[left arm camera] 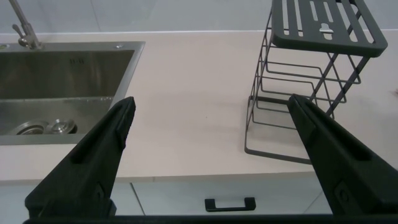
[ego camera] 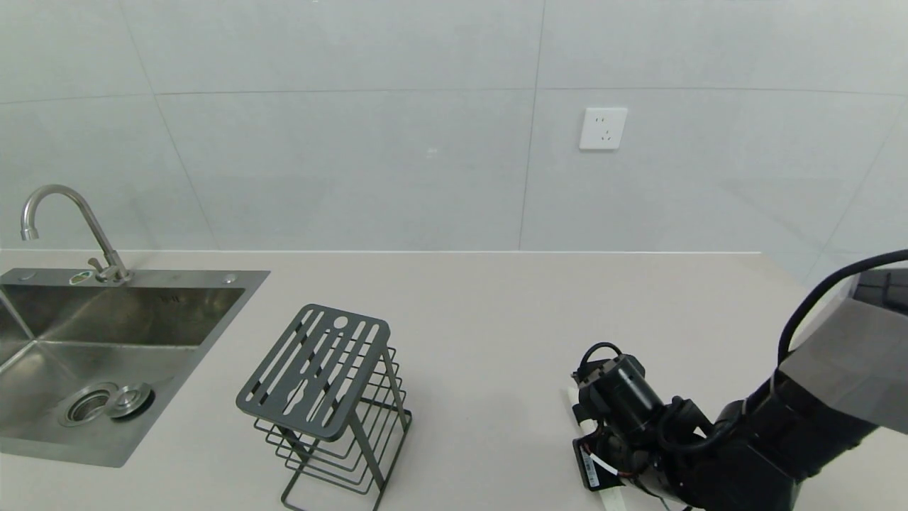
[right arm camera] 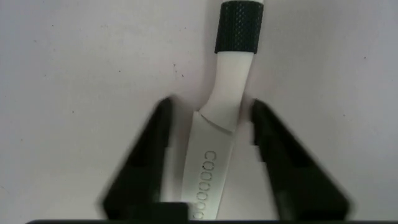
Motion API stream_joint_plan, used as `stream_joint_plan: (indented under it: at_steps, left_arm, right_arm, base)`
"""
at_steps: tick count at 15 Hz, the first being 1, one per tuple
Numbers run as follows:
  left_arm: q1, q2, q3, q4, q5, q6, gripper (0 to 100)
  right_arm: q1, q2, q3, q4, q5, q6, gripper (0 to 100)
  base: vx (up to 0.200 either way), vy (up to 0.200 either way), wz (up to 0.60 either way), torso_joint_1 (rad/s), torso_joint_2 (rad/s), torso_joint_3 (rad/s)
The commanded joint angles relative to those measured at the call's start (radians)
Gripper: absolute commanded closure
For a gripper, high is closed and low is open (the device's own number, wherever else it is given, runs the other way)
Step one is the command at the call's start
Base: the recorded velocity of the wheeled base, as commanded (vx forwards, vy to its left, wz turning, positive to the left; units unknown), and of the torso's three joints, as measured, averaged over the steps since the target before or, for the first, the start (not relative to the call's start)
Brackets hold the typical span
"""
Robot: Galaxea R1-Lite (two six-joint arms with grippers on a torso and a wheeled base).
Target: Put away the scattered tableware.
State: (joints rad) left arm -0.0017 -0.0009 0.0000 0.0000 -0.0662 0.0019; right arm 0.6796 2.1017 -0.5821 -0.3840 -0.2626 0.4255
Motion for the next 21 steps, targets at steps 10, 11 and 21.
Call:
stream_joint_plan:
  at_steps: [10, 11, 21]
  left_arm:
    - [0.000, 0.001, 0.000, 0.000, 0.000, 0.000, 0]
    - [0.000, 0.001, 0.000, 0.002, 0.000, 0.000, 0]
    - [0.000, 0.001, 0.000, -0.002, 0.000, -0.003, 0]
  right_arm:
    - [-0.054, -0.226, -0.125, -0.159, 0.043, -0.074, 100]
    - [-0.077, -0.243, -0.107, -0.251, 0.088, -0.134, 100]
    - [-0.187, -0.315, 0.131, -0.869, 0.733, -0.556, 100]
  base:
    - [0.000, 0.000, 0.00, 0.000, 0.00, 0.000]
    - [0.000, 0.000, 0.00, 0.000, 0.00, 0.000]
    - [0.000, 0.000, 0.00, 0.000, 0.00, 0.000]
